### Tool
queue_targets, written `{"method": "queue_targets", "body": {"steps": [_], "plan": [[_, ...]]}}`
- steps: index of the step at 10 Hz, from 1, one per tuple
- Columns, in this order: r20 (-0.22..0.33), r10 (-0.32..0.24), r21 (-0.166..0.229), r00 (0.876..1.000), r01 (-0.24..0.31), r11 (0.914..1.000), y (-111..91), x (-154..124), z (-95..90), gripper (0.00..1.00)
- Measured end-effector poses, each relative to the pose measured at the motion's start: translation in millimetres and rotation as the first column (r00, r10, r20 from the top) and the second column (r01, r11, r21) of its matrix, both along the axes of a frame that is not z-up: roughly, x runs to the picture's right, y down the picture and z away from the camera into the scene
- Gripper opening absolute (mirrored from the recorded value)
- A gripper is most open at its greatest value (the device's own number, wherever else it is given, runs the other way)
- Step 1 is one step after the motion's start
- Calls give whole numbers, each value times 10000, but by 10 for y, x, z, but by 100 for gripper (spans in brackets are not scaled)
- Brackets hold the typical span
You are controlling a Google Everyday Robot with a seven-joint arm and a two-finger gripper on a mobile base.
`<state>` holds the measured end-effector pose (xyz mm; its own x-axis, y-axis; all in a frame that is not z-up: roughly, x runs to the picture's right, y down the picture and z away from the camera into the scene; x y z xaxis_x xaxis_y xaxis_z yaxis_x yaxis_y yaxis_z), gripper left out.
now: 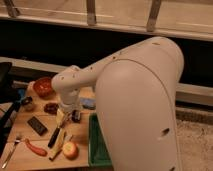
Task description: Place banana in metal cup
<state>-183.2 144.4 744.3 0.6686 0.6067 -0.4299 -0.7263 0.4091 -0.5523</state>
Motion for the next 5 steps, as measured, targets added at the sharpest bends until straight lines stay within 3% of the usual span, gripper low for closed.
{"method": "queue_targets", "body": {"steps": [2, 5], "plan": [[181, -343, -28, 9992, 343, 9994, 103, -86, -4, 80], [180, -351, -34, 9992, 351, 9994, 108, -78, 6, 80]]}}
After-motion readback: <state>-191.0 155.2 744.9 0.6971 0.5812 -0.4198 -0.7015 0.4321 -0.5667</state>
